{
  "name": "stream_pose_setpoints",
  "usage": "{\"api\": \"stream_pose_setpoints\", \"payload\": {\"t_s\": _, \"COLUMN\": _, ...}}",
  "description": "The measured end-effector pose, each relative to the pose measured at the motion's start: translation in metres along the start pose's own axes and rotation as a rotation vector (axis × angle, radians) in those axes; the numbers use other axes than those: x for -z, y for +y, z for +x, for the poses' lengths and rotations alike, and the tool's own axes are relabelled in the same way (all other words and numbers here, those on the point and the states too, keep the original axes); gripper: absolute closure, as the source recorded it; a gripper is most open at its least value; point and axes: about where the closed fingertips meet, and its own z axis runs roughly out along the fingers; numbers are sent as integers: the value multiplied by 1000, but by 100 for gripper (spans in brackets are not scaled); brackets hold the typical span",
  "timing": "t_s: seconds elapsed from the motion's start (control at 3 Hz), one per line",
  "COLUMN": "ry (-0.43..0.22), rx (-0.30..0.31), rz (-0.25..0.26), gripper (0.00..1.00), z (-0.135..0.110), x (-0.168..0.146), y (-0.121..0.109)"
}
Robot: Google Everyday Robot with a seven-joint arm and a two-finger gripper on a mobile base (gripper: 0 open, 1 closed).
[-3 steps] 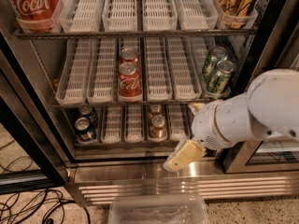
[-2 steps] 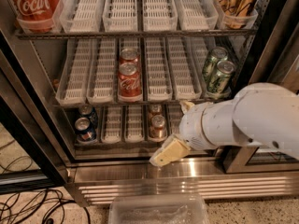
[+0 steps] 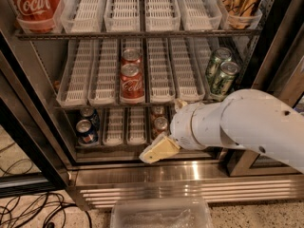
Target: Pick coke can from middle shelf of fridge
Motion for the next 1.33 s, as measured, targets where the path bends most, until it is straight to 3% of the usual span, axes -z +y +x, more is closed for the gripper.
{"api": "stream_pose_setpoints", "payload": {"t_s": 0.67, "ry": -58, "rx": -31, "rz": 89, "gripper": 0, "z": -6, "x": -28, "y": 25}}
{"api": "stream_pose_setpoints", "payload": {"t_s": 1.0, "ry": -114, "rx": -78, "rz": 156, "gripper": 0, "z": -17, "x": -40, "y": 38}}
{"api": "stream_pose_setpoints", "payload": {"t_s": 1.33, "ry": -186, "rx": -110, "rz": 244, "gripper": 0, "z": -31, "x": -44, "y": 36}}
